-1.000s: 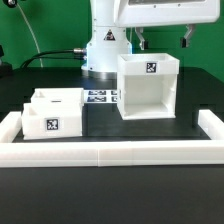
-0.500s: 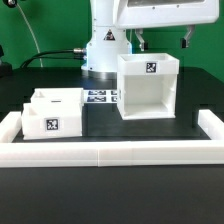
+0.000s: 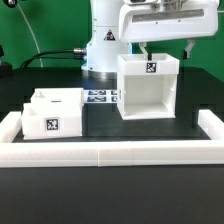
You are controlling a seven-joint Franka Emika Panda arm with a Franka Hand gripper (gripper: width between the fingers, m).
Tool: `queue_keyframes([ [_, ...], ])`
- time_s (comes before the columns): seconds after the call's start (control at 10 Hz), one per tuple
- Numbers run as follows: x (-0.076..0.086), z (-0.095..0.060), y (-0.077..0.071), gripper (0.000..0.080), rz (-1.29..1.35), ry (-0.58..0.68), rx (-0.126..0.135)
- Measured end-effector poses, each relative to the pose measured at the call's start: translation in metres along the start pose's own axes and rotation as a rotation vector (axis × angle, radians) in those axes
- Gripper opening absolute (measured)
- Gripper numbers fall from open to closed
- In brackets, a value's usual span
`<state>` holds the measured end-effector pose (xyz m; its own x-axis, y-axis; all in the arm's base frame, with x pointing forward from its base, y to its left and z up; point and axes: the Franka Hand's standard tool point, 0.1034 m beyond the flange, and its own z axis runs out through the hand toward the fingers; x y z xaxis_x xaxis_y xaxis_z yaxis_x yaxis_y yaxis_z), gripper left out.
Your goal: Assemble drawer
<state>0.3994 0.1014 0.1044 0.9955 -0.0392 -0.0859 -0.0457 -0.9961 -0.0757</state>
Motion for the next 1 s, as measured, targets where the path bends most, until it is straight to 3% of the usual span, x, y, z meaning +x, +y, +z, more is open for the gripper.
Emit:
queue_keyframes([
  [0.2, -0.0024, 0.0085, -0.0031, 0.0650, -0.007, 0.019, 0.000],
  [0.5, -0.0016, 0.0086, -0.0058, 0.0610, -0.008, 0.029, 0.001],
  [0.7, -0.0017, 0.0088, -0.0058, 0.0286, -0.008, 0.028, 0.001],
  [0.8, -0.0017, 0.0089, -0.0058, 0.0286, -0.008, 0.028, 0.001],
  [1.0, -0.0015, 0.0087, -0.0059, 0.0048, -0.008, 0.029, 0.001],
])
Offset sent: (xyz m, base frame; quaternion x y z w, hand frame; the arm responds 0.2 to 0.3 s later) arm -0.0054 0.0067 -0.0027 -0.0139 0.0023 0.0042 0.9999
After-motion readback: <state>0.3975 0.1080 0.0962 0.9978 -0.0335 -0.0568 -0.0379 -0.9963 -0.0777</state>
